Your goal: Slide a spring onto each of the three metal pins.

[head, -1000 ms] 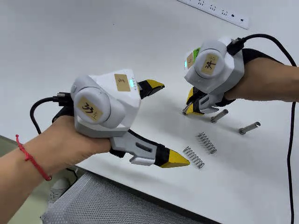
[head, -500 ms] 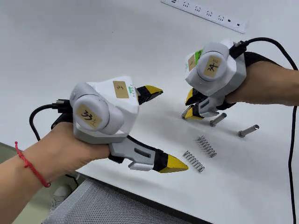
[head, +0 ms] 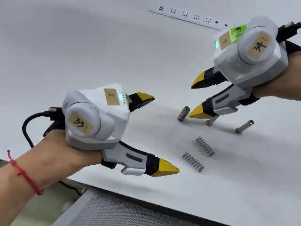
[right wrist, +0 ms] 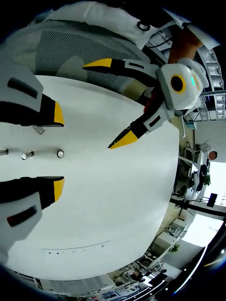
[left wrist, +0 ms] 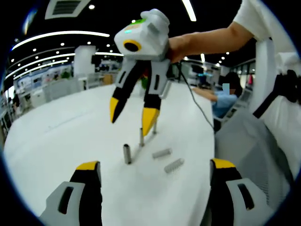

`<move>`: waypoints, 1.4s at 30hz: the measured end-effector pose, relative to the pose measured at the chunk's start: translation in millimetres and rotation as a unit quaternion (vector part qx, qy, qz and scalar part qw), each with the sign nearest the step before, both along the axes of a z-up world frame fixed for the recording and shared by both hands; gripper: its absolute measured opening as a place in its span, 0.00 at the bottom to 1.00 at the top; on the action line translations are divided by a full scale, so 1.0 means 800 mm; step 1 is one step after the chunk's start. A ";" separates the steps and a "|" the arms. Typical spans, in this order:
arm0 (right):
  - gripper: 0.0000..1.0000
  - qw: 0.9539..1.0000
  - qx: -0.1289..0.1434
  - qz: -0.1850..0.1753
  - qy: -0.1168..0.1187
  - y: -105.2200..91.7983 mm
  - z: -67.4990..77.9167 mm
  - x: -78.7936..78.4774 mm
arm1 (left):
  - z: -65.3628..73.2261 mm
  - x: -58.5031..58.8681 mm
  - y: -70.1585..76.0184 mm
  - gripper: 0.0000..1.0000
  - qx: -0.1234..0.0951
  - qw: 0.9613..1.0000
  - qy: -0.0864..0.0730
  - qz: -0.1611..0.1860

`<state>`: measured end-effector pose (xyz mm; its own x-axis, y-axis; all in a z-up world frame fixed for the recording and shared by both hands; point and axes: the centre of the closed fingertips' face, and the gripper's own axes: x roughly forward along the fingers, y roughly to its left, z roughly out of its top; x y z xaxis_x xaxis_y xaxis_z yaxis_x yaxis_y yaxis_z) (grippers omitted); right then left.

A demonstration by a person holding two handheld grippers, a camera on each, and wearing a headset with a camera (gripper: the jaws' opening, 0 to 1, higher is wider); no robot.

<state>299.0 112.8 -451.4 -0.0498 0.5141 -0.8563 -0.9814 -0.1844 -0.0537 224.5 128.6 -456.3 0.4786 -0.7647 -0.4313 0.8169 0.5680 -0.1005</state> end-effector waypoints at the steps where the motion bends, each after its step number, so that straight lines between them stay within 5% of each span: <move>1: 0.44 1.000 0.006 -0.004 0.001 -0.003 0.006 -0.003 | 0.000 -0.001 0.000 0.97 0.002 1.000 0.001 -0.002; 13: 0.56 0.990 0.104 -0.096 0.020 -0.070 0.045 -0.024 | -0.005 -0.006 -0.011 0.96 0.052 0.998 0.001 -0.046; 25: 0.75 0.975 0.151 -0.157 0.050 -0.150 0.034 -0.056 | -0.015 -0.011 -0.019 0.87 0.100 0.991 0.003 -0.091; 30: 0.80 0.968 0.170 -0.176 0.054 -0.176 0.022 -0.068 | -0.024 -0.013 -0.028 0.81 0.127 0.984 0.002 -0.121; 42: 0.90 0.952 0.199 -0.224 0.064 -0.220 0.002 -0.084 | -0.050 -0.014 -0.064 0.55 0.192 0.960 -0.008 -0.206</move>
<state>231.6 -63.0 -449.5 0.1596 0.7905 -0.5913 -0.9600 0.2638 0.0935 213.2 77.5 -496.7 0.1782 -0.6770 -0.7141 0.9797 0.1895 0.0648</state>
